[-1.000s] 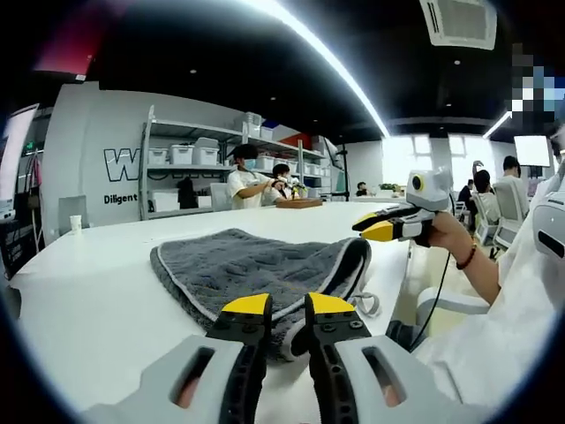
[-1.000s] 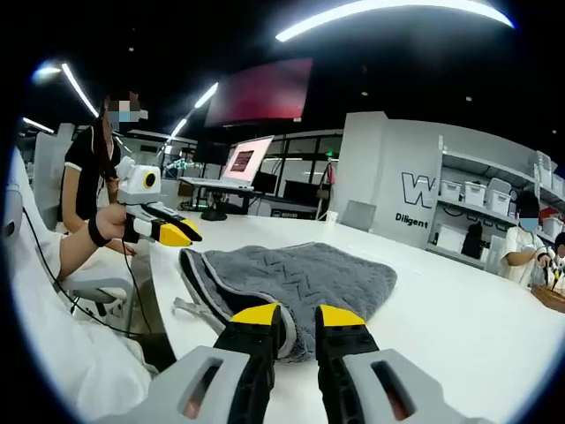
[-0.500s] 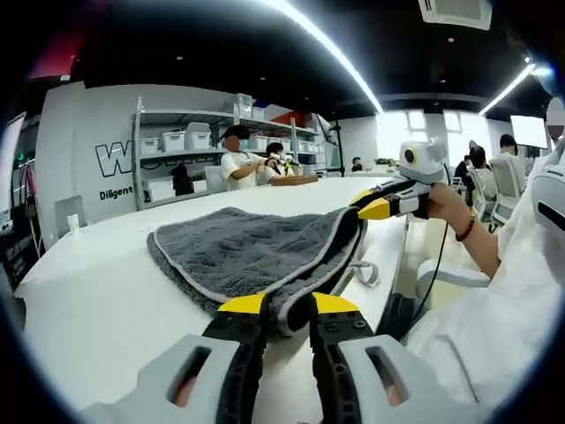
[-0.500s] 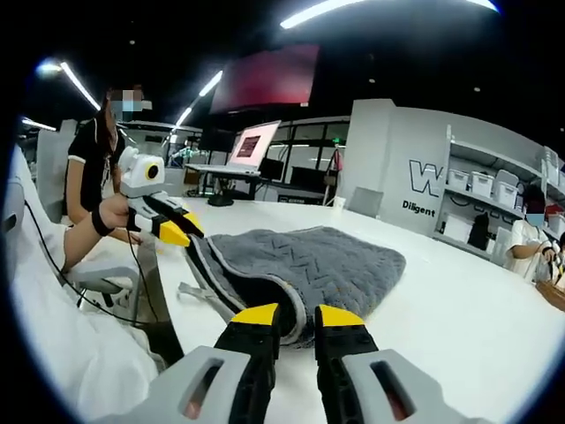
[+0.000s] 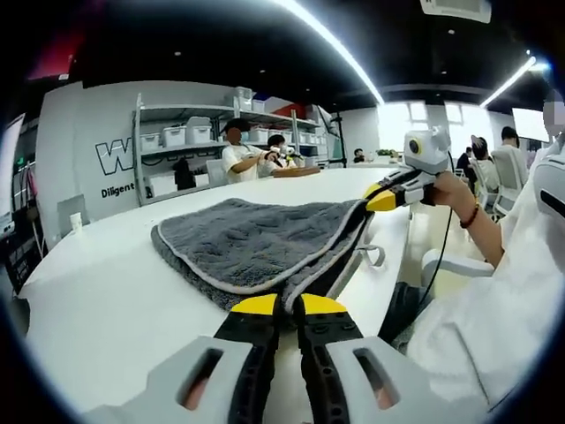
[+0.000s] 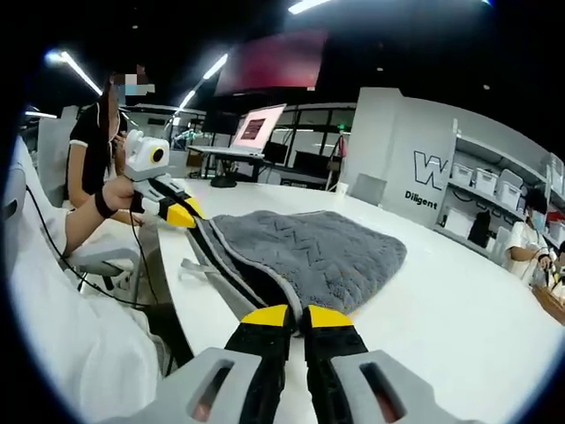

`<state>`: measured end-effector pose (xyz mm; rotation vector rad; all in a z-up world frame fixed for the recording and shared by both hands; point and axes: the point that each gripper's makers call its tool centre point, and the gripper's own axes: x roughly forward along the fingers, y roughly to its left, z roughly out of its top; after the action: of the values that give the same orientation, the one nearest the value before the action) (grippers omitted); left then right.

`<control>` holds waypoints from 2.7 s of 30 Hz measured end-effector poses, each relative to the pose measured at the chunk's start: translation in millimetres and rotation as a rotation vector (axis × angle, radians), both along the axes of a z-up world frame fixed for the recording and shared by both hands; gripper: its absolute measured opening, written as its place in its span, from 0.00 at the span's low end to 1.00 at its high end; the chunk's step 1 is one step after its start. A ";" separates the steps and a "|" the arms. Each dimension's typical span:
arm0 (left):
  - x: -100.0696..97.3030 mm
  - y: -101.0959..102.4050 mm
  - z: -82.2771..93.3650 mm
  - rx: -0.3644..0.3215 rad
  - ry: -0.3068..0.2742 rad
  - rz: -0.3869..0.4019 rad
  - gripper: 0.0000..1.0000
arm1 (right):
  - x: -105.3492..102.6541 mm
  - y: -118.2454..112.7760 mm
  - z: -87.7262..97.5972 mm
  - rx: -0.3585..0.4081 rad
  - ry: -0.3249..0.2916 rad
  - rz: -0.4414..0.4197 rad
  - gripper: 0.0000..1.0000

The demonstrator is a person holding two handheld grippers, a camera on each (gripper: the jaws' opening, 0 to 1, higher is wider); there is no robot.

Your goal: Open the folded towel by lifting each exposed corner and separating the folded layers until the towel lies flat within the target outline without major curled edges

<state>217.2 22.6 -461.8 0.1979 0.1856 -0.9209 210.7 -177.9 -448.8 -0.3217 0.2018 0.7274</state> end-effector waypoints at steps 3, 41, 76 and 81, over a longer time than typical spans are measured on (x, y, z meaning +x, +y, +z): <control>-1.5 0.3 1.0 -0.006 0.005 -0.007 0.04 | -1.3 0.2 0.8 0.009 0.007 0.003 0.00; -10.8 8.0 -9.7 0.097 0.034 -0.061 0.03 | -16.7 7.3 -20.3 -0.087 0.112 0.064 0.00; -23.3 6.9 17.2 0.000 -0.009 -0.095 0.09 | -28.1 41.8 28.8 0.009 -0.076 0.174 0.05; -23.0 9.3 17.4 0.001 -0.012 -0.092 0.09 | -27.2 56.8 32.7 0.003 -0.105 0.199 0.06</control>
<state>194.2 31.9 -444.4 0.2146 0.1674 -1.0108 183.4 -121.1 -416.0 -0.3799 0.0694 0.9049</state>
